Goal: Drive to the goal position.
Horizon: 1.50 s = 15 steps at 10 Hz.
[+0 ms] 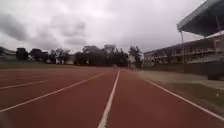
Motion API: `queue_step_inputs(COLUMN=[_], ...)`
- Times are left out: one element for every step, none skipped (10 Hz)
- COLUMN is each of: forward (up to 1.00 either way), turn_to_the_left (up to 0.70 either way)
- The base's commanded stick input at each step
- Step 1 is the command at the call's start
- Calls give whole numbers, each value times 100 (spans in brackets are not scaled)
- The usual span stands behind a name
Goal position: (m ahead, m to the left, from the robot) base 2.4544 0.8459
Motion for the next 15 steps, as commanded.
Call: queue_step_inputs(forward=[50,50,50,50,50,50,50,50,50,50,50,50,50,50,50], turn_to_the_left=[0,0,0,0,0,0,0,0,0,0,0,0,0,0,0])
